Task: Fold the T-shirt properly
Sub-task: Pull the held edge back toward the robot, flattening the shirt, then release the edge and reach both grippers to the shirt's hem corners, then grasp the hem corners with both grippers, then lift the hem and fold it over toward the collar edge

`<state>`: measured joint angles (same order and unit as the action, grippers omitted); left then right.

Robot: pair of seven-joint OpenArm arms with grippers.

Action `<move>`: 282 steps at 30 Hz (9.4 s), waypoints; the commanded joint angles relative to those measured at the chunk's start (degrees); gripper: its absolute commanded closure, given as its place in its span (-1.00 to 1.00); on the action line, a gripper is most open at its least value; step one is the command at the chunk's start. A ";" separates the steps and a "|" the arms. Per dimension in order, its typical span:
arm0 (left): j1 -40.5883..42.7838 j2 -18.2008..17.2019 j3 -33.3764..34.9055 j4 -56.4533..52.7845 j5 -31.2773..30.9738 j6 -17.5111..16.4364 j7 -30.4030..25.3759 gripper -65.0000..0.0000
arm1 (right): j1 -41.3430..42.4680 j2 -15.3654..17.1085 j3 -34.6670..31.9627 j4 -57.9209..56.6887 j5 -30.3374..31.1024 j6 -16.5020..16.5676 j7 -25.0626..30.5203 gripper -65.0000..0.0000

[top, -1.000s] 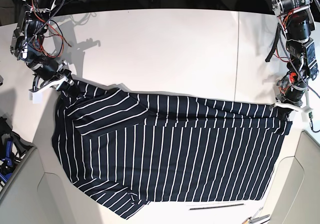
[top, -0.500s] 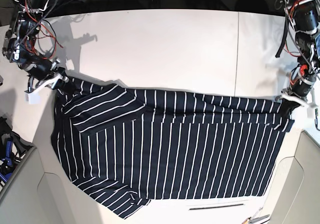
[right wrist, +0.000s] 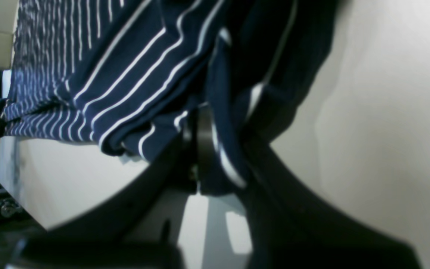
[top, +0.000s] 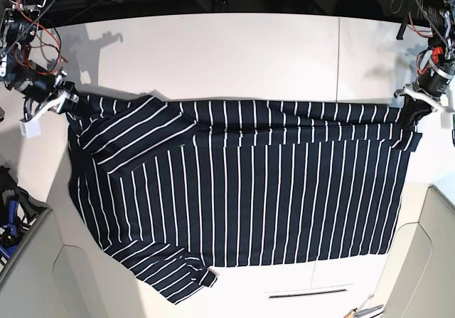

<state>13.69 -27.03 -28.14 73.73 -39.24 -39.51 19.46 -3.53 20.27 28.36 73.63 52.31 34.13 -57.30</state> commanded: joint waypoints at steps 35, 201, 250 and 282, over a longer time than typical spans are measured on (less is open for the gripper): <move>23.71 -0.42 -9.94 17.09 -5.22 -0.49 0.74 1.00 | -22.75 1.95 4.07 22.08 0.68 0.59 -1.05 1.00; -43.50 -6.29 18.80 -39.78 7.10 3.63 -1.27 1.00 | 34.60 -1.86 -20.39 -26.38 -27.89 -0.24 24.50 1.00; -25.73 -14.69 18.80 -13.68 -9.66 -0.20 25.33 1.00 | 12.41 6.36 -17.92 1.97 -19.71 -1.97 10.84 0.04; -25.09 -11.72 18.80 -13.68 -7.15 -0.49 25.05 1.00 | 27.96 -4.92 -12.26 -17.75 -29.62 -2.21 26.93 -0.08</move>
<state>-10.20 -37.30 -8.95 59.13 -45.52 -39.48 45.60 22.83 14.72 15.97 55.05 21.82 31.53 -31.68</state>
